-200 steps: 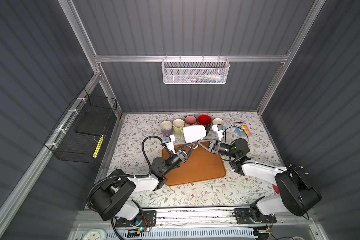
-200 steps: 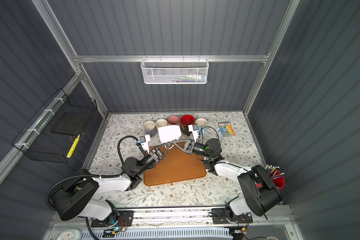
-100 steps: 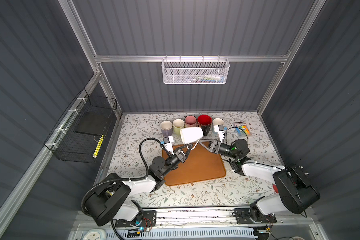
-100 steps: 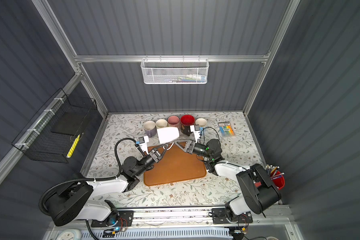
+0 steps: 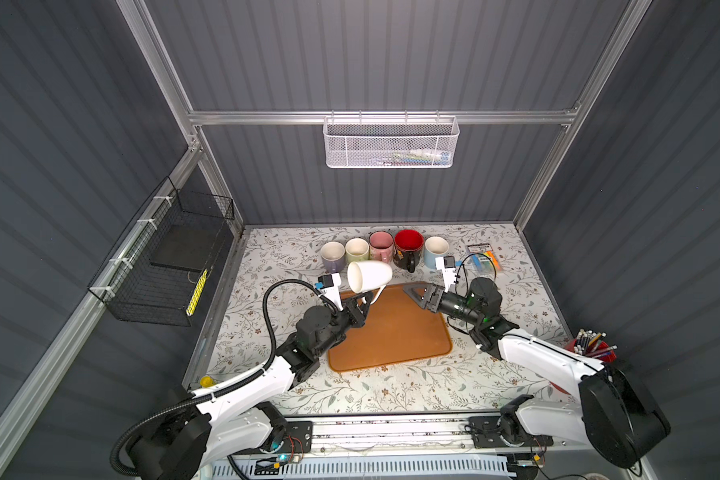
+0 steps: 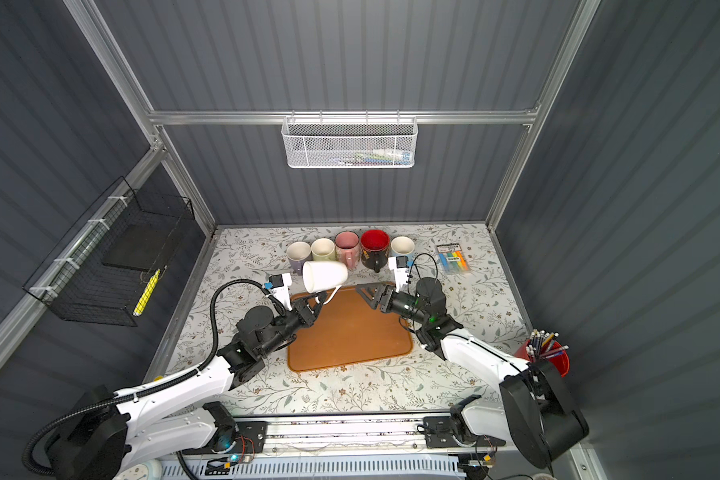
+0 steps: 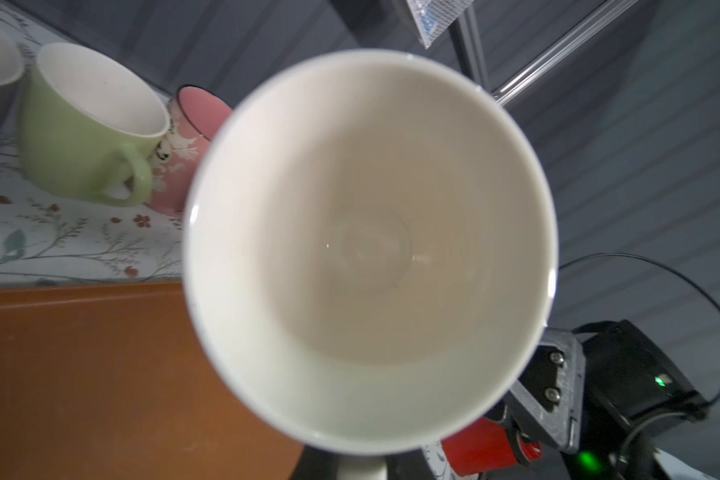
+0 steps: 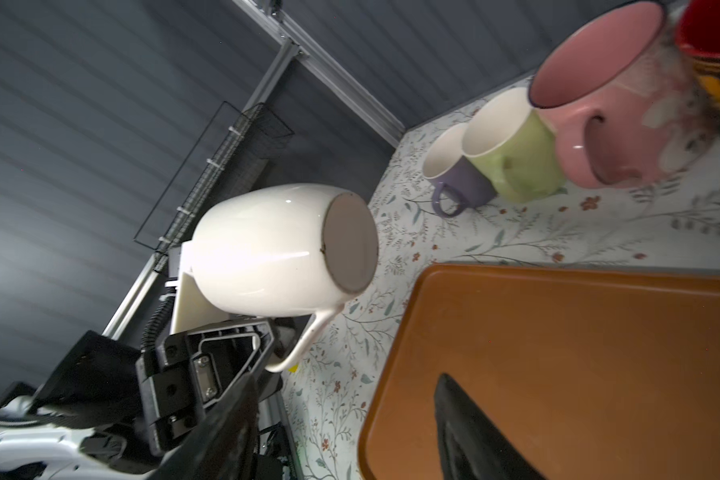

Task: Turn the mug right side up
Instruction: 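Carry the white mug upright with left gripper toward the lilac mug while right gripper releases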

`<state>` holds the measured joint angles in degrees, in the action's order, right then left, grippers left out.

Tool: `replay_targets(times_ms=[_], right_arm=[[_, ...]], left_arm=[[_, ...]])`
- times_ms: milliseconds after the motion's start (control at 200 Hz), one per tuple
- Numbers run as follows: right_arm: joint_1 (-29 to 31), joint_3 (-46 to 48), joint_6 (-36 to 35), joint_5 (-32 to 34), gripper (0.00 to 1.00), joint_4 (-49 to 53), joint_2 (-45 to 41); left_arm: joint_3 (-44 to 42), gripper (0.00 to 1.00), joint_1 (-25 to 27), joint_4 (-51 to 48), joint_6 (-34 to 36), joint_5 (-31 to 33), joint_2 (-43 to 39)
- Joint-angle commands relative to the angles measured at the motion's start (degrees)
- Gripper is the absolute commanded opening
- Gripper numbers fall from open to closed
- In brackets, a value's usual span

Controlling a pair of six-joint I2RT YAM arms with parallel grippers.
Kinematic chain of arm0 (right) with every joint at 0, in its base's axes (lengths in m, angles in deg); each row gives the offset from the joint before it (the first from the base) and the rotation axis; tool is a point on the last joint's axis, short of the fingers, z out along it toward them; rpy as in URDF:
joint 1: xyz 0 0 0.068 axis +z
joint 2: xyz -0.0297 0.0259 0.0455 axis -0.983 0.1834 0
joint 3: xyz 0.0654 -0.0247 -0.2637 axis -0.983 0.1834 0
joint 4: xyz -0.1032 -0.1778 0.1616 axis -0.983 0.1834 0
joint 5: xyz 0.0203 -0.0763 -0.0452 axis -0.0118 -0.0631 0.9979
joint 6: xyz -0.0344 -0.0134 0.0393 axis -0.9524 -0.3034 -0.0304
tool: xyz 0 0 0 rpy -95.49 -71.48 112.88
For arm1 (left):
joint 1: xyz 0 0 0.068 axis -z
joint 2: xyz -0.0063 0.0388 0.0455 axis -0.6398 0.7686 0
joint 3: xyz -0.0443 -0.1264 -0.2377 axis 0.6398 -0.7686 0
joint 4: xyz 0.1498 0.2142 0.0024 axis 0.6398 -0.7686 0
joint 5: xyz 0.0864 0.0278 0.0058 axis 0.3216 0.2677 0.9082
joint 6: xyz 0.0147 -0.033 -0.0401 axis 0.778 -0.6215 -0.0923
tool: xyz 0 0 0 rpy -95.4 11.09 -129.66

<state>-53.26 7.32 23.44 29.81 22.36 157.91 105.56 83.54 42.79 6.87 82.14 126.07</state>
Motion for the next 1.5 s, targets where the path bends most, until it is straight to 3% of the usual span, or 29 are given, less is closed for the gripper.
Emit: replay_targets(times_ms=[0, 245, 565, 971, 1496], right_arm=[[-0.2, -1.4, -7.0, 7.4, 0.68, 12.8, -2.4], [-0.3, -2.2, -10.7, 12.1, 0.69, 20.5, -4.8], [-0.3, -1.2, -12.9, 17.5, 0.7, 24.1, -8.1], [-0.2, 1.6, -13.2, 17.6, 0.7, 23.0, -8.4], [0.2, 4.6, -9.3, 15.9, 0.7, 17.0, -2.9]], left_arm=[[6.1, 0.0, -0.4, -14.9, 6.6, 6.8, -4.0], [21.2, 0.0, -0.4, -44.5, 16.3, 17.0, 0.9], [33.3, 0.0, -1.3, -62.5, 24.4, 24.9, 9.8], [34.6, 0.0, -13.8, -64.1, 27.0, 19.5, 12.2], [41.4, 0.0, -24.8, -60.5, 30.3, 15.4, 25.2]])
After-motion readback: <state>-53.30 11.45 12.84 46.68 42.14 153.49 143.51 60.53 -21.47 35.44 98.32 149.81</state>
